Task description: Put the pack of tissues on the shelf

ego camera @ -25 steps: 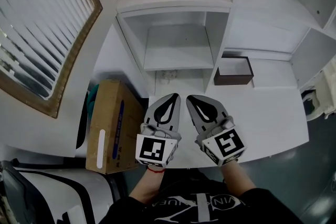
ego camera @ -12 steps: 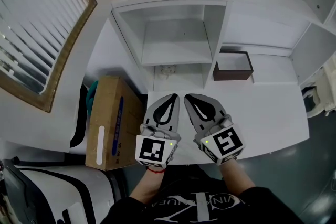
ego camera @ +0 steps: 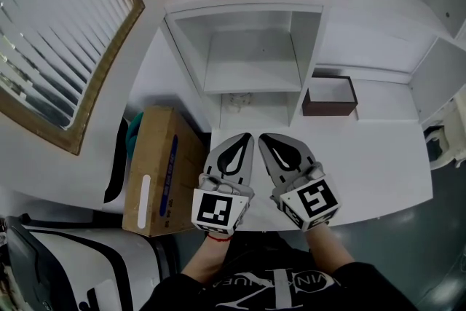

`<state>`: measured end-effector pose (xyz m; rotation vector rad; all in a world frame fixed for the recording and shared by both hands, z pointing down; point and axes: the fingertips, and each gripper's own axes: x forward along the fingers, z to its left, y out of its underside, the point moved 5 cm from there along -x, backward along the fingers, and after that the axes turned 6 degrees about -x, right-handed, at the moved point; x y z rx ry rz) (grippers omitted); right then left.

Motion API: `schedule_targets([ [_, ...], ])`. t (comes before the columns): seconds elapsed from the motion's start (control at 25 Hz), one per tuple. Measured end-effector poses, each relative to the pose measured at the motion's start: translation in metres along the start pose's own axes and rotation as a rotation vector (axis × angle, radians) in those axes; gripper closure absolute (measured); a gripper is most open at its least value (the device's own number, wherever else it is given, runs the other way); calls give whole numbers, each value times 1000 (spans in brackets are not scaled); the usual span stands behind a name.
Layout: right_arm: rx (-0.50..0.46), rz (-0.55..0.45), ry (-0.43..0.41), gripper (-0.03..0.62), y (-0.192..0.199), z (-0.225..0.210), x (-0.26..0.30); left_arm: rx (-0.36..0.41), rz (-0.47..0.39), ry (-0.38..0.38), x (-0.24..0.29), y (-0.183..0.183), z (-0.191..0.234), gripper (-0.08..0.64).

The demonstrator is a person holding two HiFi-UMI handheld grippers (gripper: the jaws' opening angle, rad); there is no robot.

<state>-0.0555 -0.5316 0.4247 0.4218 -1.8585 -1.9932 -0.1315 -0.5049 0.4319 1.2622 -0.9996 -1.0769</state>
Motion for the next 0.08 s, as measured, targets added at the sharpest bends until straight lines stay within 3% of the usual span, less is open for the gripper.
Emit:
schedule_targets([
  [0.08,6,8,11,588,2,-3,-2,-4,8,2,1,0,-2,552],
])
